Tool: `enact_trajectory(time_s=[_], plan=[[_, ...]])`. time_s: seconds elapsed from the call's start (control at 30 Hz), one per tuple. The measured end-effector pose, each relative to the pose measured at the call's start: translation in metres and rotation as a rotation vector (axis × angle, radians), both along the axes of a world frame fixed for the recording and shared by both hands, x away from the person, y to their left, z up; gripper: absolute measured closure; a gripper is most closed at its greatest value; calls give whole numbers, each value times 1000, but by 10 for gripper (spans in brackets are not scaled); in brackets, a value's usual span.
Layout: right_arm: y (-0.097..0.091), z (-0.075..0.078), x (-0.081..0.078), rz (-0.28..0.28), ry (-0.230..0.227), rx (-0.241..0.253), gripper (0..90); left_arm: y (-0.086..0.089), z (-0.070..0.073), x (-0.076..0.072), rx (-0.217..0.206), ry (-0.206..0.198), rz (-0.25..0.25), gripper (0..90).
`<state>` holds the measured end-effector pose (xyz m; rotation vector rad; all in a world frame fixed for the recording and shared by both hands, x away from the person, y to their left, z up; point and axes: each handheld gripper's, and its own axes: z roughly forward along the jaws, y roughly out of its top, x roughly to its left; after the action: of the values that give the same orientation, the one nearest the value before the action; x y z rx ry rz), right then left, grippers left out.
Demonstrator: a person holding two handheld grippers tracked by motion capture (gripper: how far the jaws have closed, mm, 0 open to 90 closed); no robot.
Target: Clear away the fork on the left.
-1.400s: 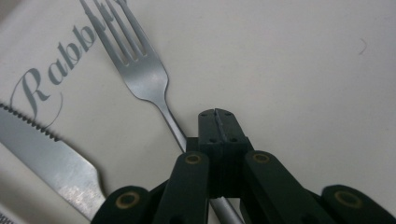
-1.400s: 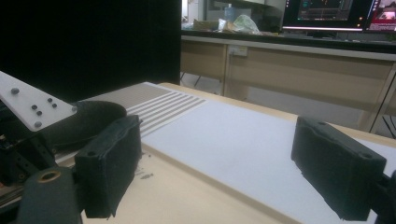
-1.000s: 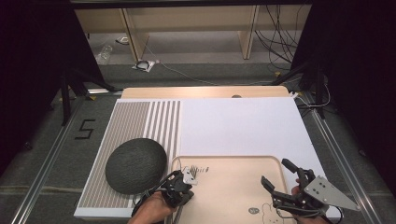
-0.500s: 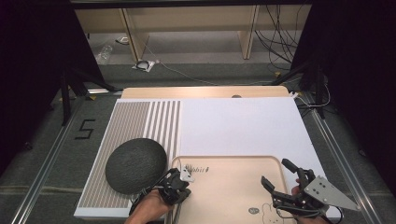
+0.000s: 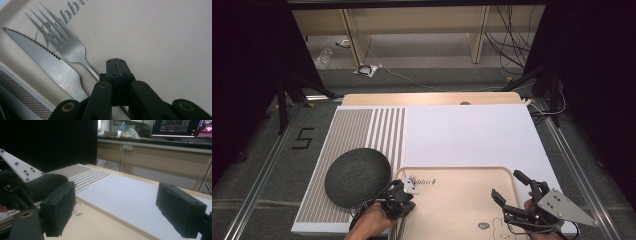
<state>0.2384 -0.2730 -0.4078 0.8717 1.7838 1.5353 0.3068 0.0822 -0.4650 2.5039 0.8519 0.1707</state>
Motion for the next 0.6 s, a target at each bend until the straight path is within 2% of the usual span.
enact_trajectory(time_s=[0.07,0.1,0.17,0.27,0.3,0.37,0.4,0.5,0.6], plan=[[0,0,0,0,5,1,170,2,2,1,-10,-4,8,893],[0,0,0,1,1,0,170,3,3,1,-28,-8,10,892],[0,0,0,1,1,1,170,6,8,1,-69,-17,5,833],[0,0,0,0,-1,1,170,10,17,0,-105,-63,21,749],[0,0,0,0,-1,1,170,13,20,0,-119,-71,33,704],[0,0,0,0,0,1,170,18,24,1,-146,-102,78,559],[0,0,-1,0,3,2,170,21,27,1,-157,-117,98,525],[0,0,0,-1,-1,2,170,29,36,2,-210,-136,147,452],[-1,0,0,-3,1,3,170,39,42,5,-272,-119,204,406]])
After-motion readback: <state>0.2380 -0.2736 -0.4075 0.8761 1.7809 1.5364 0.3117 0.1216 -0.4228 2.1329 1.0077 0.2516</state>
